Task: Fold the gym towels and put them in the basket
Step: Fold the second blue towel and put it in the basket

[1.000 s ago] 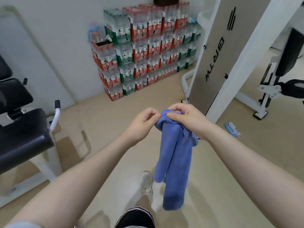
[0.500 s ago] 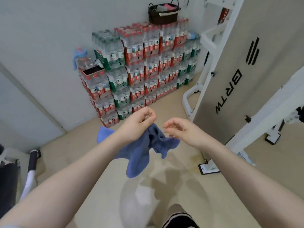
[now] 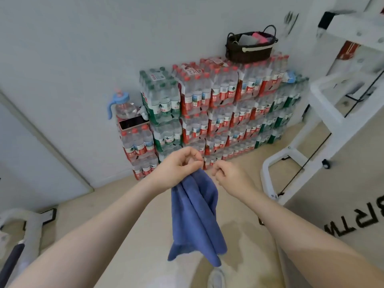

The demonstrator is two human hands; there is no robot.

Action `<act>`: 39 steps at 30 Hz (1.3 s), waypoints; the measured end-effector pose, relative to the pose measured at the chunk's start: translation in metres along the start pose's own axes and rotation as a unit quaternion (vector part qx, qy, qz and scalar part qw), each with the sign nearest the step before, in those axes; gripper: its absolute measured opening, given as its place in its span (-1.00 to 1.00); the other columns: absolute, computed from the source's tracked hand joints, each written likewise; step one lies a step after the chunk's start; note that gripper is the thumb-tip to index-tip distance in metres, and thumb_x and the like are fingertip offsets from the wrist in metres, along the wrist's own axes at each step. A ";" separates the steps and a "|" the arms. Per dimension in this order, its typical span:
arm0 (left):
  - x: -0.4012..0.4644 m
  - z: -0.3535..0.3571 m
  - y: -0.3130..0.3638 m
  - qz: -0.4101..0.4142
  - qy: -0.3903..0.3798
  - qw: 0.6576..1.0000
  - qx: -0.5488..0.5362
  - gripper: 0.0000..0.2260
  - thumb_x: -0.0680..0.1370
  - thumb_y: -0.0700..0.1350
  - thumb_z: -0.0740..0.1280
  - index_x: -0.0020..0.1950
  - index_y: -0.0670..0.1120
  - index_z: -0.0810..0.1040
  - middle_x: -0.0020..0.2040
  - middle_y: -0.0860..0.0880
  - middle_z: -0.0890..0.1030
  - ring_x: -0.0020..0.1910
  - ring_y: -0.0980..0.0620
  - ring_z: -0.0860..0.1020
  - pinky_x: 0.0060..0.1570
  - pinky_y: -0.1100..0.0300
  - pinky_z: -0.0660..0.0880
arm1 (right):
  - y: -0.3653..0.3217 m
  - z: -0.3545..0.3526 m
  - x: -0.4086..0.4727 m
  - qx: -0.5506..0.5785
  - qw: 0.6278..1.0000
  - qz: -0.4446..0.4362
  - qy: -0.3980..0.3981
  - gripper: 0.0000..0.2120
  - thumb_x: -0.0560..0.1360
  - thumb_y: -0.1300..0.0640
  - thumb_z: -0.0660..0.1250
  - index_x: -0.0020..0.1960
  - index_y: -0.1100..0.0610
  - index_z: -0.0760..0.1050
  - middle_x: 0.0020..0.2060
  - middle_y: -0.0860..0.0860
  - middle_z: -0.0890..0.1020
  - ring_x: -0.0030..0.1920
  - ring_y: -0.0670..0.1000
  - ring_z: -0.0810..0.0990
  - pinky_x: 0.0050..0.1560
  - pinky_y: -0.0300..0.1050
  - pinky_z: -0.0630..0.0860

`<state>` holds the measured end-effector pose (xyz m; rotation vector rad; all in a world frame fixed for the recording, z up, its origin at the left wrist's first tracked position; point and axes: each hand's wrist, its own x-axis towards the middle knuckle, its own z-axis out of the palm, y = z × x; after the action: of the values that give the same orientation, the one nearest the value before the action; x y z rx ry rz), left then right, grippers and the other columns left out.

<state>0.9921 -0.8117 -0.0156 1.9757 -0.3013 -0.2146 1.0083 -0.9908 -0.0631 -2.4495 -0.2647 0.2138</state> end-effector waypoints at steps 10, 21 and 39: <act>0.171 -0.042 -0.003 -0.020 0.021 0.996 -0.085 -0.88 0.55 -0.23 0.26 -0.13 -0.03 0.49 -0.47 0.07 0.36 -0.47 0.16 0.28 -0.40 0.39 0.27 | 0.005 -0.056 0.162 0.141 0.980 -0.096 -0.103 -0.92 0.49 0.18 0.27 -0.17 0.16 0.48 -0.31 0.05 0.55 -0.28 -0.05 0.50 -0.24 -0.16 0.40; 0.346 -0.145 -0.022 -0.067 -0.109 0.986 0.107 -0.84 0.40 -0.02 0.43 -0.12 0.08 0.48 -0.29 -0.02 0.48 -0.33 0.08 0.40 -0.26 0.25 0.34 | 0.064 -0.114 0.370 0.030 0.984 0.108 0.139 -0.81 0.56 0.27 0.08 -0.05 0.20 0.47 -0.14 0.13 0.56 -0.19 0.11 0.48 -0.16 0.10 0.53; 0.572 -0.319 -0.066 -0.111 0.361 0.878 0.295 -0.88 0.50 -0.22 0.24 -0.06 -0.09 0.56 -0.26 -0.11 0.54 -0.21 -0.15 0.50 -0.22 0.12 0.41 | 0.043 -0.201 0.673 -0.052 0.951 -0.068 0.296 -0.83 0.48 0.26 0.22 -0.21 0.27 0.56 -0.31 0.16 0.60 -0.21 0.20 0.53 -0.24 0.01 0.38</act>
<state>1.6345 -0.6852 0.0469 2.5258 0.4005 0.5358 1.7080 -0.9804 0.0063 -2.4552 -0.1789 -0.6026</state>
